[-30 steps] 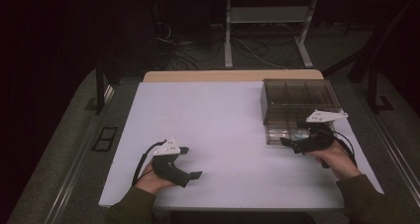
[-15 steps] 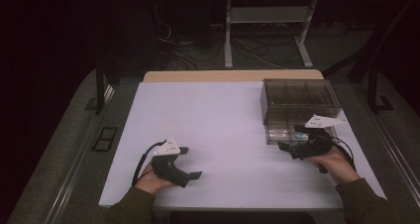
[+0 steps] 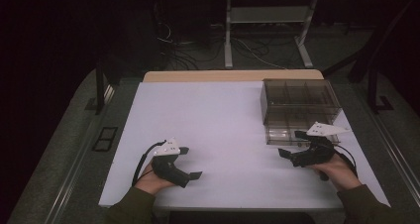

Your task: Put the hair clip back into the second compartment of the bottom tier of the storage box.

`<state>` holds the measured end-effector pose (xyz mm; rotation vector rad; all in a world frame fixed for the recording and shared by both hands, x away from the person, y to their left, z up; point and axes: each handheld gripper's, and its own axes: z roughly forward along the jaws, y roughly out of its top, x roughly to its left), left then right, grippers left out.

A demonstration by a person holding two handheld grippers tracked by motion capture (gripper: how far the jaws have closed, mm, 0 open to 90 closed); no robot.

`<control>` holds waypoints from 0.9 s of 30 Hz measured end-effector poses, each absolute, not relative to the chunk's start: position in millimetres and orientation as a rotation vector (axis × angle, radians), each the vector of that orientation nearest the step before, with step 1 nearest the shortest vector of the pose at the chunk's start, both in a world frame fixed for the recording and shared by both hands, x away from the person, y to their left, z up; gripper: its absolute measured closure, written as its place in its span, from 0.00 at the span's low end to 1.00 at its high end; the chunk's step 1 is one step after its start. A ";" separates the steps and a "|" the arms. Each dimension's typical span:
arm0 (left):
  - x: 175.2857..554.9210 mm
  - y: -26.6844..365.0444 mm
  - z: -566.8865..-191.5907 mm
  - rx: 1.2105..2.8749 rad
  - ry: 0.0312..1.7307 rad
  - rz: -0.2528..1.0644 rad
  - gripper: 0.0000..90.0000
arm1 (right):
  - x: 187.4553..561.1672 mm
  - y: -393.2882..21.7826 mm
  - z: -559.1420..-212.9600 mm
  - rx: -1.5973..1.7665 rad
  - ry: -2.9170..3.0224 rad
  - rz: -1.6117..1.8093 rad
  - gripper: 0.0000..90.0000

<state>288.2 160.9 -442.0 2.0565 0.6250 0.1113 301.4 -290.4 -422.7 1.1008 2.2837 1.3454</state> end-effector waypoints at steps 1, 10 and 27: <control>288.1 160.9 -441.9 2.056 0.626 0.111 0.00 | 299.9 -290.5 -423.6 1.091 2.284 1.345 0.02; 287.8 160.7 -441.4 2.058 0.622 0.113 0.00 | 288.1 -291.5 -431.3 1.091 2.292 1.346 0.02; 288.0 160.8 -441.6 2.058 0.623 0.112 0.00 | 278.9 -294.1 -437.3 1.086 2.300 1.338 0.02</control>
